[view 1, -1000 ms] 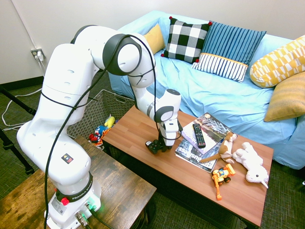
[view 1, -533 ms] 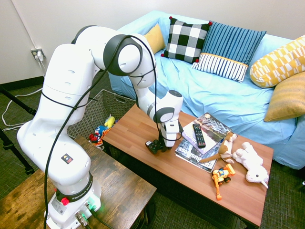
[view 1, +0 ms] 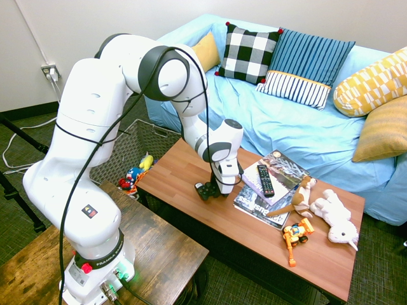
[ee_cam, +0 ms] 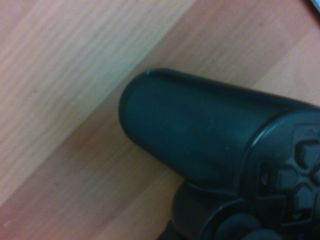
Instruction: Put the gamepad in the basket
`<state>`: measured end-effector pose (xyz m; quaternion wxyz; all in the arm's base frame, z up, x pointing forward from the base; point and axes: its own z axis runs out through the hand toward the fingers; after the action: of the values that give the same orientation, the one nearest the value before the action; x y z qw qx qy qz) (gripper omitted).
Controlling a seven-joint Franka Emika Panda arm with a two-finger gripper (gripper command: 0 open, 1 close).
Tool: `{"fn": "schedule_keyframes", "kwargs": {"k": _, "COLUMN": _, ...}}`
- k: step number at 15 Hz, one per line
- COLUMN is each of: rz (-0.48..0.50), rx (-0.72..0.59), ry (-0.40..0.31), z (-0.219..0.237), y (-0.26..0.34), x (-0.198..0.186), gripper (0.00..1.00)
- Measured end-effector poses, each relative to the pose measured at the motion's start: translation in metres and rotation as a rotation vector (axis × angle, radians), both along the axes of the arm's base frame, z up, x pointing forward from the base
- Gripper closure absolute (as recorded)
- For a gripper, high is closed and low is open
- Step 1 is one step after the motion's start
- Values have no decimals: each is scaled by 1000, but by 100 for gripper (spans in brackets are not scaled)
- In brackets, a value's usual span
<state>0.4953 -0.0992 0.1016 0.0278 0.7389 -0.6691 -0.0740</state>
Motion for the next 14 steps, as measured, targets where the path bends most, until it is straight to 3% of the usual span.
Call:
{"fn": "schedule_keyframes", "kwargs": {"k": 7, "rz": 204, "rx": -48, "ry": -162, "z": 109, "y": 74, "x": 25, "gripper": 100}}
{"fn": "schedule_keyframes", "kwargs": {"k": 14, "rz": 432, "rx": -120, "ry": -207, "z": 165, "y": 275, "x": 30, "gripper": 100}}
